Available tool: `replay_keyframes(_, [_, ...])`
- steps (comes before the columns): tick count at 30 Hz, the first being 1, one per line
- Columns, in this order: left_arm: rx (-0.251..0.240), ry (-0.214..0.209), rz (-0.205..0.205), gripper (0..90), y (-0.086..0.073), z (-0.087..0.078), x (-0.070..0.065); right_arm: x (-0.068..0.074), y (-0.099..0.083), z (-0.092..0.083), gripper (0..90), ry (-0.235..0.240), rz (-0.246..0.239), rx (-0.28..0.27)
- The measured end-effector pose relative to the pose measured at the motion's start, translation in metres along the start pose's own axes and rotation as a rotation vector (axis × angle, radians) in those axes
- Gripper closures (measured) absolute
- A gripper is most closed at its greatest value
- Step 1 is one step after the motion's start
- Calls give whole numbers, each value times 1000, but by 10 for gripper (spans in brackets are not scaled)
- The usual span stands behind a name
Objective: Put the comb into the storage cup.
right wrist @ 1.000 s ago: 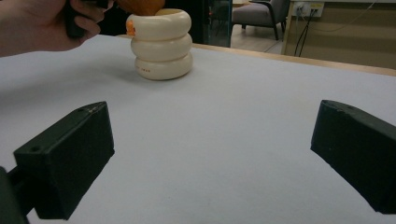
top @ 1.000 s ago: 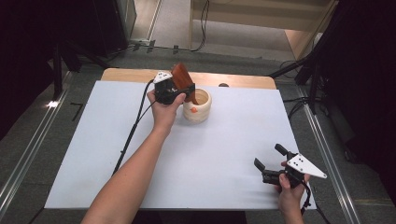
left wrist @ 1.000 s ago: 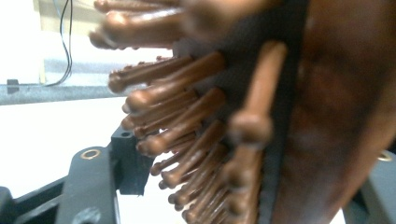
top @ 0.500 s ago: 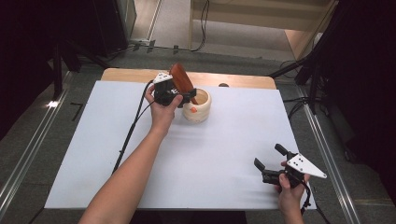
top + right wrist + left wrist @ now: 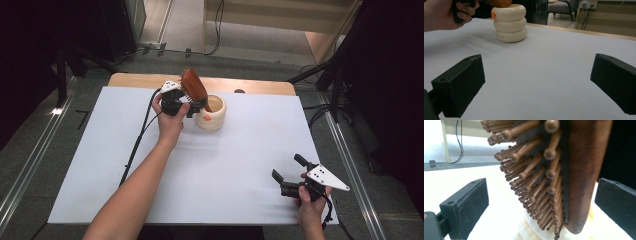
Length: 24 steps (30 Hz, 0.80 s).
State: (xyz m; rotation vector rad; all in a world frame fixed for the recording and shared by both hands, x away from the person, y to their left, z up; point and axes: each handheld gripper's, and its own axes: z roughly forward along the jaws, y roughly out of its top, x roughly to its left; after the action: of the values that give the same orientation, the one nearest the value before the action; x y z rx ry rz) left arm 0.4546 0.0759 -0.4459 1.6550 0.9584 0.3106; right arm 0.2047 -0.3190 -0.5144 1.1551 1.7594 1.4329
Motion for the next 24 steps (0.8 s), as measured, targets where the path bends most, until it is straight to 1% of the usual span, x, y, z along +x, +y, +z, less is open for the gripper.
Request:
replay_keyframes(2, [-6,-6,4,0,0,-2,-1,0,0,0,0,0,0,0])
replay_keyframes(6, [-5,-11,31,0,0,-6,-3,0,0,0,0,-3,-1,0])
replay_keyframes(8, [-6,-14,39,0,-1,-8,-5,0,0,0,0,-2,0,0])
replay_keyframes(14, [-9,-22,42,0,-2,-15,-5,0,0,0,0,-4,-3,1])
replay_keyframes(18, [-2,-24,51,0,-3,-20,-6,1,0,0,0,-1,-2,2])
replay_keyframes(24, [-7,-23,63,0,-5,-30,-7,1,0,0,0,-1,-1,5])
